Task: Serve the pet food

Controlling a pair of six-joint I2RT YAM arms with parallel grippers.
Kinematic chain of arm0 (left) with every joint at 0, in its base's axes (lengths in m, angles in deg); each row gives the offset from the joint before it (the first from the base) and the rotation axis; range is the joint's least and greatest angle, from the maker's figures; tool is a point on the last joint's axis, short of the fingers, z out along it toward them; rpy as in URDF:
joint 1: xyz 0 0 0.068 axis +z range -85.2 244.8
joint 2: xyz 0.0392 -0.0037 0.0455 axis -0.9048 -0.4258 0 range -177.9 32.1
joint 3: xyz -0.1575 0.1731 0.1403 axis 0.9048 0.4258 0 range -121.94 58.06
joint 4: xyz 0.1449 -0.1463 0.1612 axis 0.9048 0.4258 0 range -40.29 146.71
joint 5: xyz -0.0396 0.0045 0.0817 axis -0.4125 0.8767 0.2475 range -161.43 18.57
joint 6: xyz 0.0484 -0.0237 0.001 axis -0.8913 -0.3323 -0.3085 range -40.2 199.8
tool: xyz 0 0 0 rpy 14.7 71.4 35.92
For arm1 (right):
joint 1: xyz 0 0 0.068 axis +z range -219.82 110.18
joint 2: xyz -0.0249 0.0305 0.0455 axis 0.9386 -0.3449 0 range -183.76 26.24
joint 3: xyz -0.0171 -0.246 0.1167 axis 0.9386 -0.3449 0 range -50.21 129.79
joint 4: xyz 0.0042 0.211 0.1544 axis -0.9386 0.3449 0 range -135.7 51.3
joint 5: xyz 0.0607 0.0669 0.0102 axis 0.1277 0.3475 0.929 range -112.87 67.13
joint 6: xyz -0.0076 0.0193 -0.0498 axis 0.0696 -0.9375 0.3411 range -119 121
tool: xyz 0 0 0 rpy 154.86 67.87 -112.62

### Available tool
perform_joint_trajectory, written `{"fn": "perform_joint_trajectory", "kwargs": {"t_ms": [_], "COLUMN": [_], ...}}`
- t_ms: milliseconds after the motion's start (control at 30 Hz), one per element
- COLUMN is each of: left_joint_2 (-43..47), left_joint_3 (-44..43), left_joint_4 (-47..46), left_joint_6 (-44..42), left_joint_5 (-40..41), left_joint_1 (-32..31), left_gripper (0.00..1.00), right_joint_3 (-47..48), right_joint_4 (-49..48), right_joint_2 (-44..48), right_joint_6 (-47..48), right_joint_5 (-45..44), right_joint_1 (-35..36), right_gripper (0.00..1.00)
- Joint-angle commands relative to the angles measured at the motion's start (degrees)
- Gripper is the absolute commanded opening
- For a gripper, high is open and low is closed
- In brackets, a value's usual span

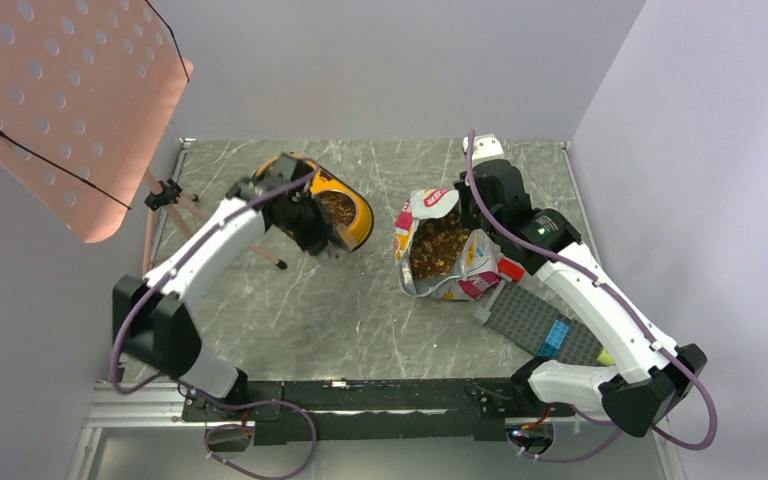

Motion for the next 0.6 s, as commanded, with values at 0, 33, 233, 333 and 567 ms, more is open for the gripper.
{"fn": "perform_joint_trajectory", "kwargs": {"t_ms": [0, 33, 233, 333, 567], "left_joint_2": [12.45, 15.33, 26.72, 28.73, 21.91], "left_joint_3": [15.20, 19.05, 33.05, 35.04, 35.40], "left_joint_4": [-13.99, -15.52, -11.01, -8.89, -4.37], "left_joint_6": [-14.96, -15.82, -17.57, -17.46, -15.05], "left_joint_5": [3.21, 3.92, 17.36, 24.32, 23.51], "left_joint_1": [-5.27, -5.78, -6.01, -5.98, -1.37], "left_gripper": [0.00, 0.00, 0.00, 0.00, 0.08], "right_joint_3": [1.61, 1.54, 1.33, 1.56, 2.80], "right_joint_4": [-4.77, -4.84, -4.97, -4.82, -4.14], "right_joint_2": [5.17, 5.17, 3.89, 3.45, 2.26], "right_joint_6": [0.45, 0.37, -0.30, -0.59, -0.65], "right_joint_5": [-3.84, -3.72, -2.33, -1.80, -0.55], "right_joint_1": [-0.89, -0.94, -0.90, -0.87, -0.85], "right_gripper": [0.00, 0.00, 0.00, 0.00, 0.00]}}
